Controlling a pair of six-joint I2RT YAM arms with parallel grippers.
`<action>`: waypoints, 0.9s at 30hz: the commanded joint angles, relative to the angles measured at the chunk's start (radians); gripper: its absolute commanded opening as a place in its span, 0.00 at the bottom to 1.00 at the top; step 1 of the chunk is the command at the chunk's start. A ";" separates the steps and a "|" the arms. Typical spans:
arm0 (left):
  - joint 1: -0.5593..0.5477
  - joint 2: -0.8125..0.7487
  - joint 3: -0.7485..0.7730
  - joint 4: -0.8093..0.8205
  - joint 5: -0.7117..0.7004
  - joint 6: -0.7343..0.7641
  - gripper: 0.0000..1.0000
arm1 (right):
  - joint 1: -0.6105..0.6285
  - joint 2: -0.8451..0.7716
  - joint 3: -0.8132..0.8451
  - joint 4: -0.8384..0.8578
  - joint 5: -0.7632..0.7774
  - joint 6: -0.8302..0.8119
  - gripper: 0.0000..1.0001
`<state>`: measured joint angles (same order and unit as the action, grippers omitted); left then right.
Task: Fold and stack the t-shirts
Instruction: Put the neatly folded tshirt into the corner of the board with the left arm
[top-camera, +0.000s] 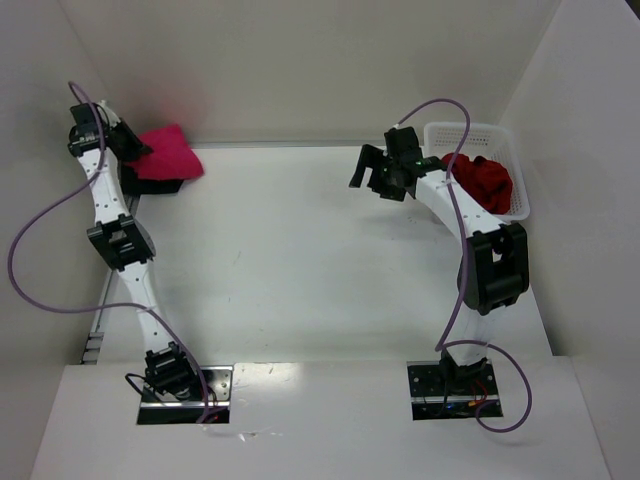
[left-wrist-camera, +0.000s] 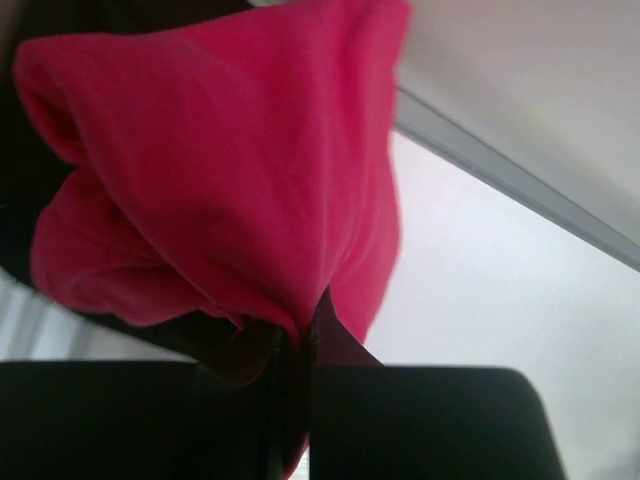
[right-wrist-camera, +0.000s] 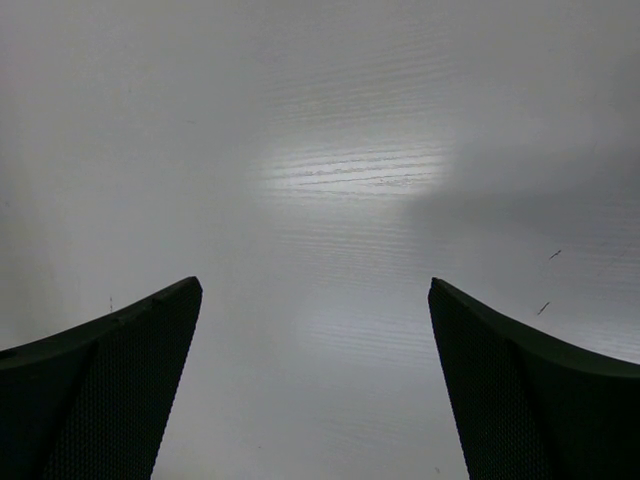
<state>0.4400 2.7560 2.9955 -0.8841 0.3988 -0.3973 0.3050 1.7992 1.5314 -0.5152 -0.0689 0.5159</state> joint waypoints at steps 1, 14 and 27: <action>0.068 -0.036 -0.004 -0.056 -0.011 -0.005 0.00 | -0.003 0.008 0.045 0.041 -0.029 -0.010 1.00; 0.135 -0.053 0.006 -0.046 -0.021 -0.032 0.00 | -0.003 0.054 0.055 0.050 -0.049 -0.010 1.00; -0.135 -0.061 0.028 -0.041 -0.878 0.155 0.02 | -0.003 0.042 0.035 0.060 -0.060 -0.010 1.00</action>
<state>0.3378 2.7510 2.9932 -0.9768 -0.1959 -0.2932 0.3050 1.8435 1.5452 -0.5018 -0.1211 0.5156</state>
